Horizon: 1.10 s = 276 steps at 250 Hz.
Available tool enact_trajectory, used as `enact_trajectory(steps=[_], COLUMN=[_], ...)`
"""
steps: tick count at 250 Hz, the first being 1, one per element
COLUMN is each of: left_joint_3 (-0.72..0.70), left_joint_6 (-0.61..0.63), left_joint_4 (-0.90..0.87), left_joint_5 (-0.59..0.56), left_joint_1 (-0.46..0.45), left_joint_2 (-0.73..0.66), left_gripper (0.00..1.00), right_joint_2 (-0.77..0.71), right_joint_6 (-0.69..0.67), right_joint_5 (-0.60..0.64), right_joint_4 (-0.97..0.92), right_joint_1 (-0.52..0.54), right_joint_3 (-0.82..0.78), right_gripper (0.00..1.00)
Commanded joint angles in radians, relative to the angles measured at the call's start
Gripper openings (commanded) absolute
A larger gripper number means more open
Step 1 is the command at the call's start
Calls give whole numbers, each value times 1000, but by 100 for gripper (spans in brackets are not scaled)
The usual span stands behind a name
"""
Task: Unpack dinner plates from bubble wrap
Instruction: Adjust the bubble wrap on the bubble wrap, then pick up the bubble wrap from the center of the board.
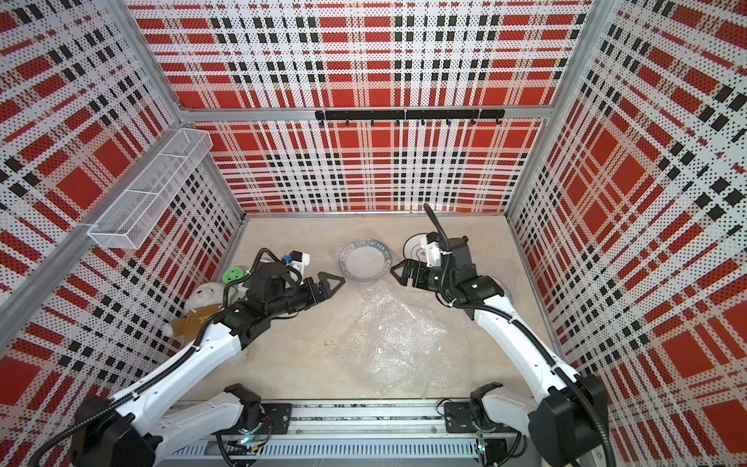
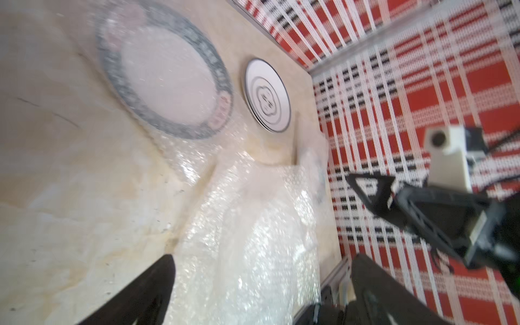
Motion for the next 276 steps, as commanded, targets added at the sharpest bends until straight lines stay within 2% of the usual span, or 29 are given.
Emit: enact_trajectory(steps=[1,12,41,91,135,221,249,276], left_joint_3=[-33,-15,51,190,288,364,365,364], left_joint_6=[-82,-86,-95,-81,-102,-133,-146,-150], left_joint_4=[91,123,220,259,311,362,373,379], left_joint_5=[57,56,37,-18,17,39,44,44], left_joint_1=[69,81,85,87,97,99,104,104], left_joint_2=[139,211,380,613,784,917,933,937], left_gripper=[99,100,94,87,78,62,56,49], right_joint_2=[73,97,148,238,301,323,265,145], right_joint_6=[51,69,100,57,59,78,84,71], right_joint_5=[-63,-78,-93,-3,22,27,15,22], right_joint_4=[69,115,216,185,205,257,259,184], right_joint_1=[54,61,62,61,58,55,56,57], right_joint_3=[-72,-105,-173,-176,-188,-238,-247,-202], right_gripper=[100,100,100,100,100,100,100,100])
